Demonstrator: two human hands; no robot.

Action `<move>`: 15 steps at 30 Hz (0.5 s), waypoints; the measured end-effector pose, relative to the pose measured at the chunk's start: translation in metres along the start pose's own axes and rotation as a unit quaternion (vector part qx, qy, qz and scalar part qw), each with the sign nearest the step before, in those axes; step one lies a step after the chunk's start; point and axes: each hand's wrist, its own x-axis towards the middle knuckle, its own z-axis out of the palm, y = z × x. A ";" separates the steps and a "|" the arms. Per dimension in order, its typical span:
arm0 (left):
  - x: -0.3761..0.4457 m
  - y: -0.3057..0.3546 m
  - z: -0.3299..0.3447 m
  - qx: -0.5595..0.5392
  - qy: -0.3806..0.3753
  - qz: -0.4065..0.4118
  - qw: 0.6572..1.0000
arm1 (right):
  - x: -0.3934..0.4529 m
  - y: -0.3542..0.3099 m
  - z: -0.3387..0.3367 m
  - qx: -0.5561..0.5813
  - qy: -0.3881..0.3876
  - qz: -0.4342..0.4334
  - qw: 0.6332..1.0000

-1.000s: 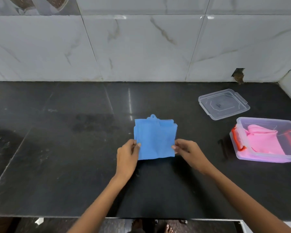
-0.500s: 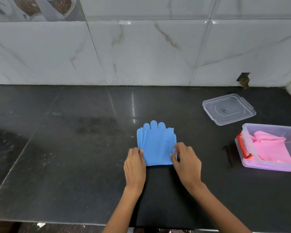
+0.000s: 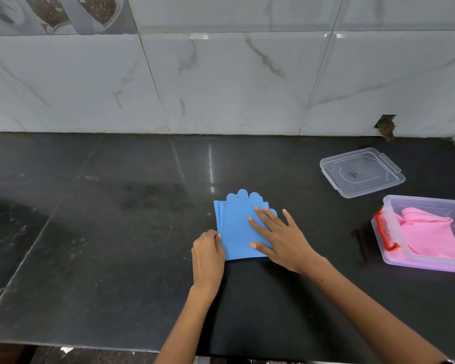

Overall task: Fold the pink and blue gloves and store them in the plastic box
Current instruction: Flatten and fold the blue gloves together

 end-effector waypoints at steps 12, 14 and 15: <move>0.062 -0.019 -0.029 0.312 -0.176 0.417 0.835 | 0.006 0.009 -0.001 0.022 -0.019 0.001 1.000; 0.072 -0.025 -0.027 0.272 -0.226 0.367 0.860 | 0.005 0.010 -0.001 0.032 -0.019 0.001 0.999; 0.076 -0.025 -0.024 0.250 -0.223 0.360 0.871 | 0.004 0.011 -0.001 0.035 -0.021 0.000 0.999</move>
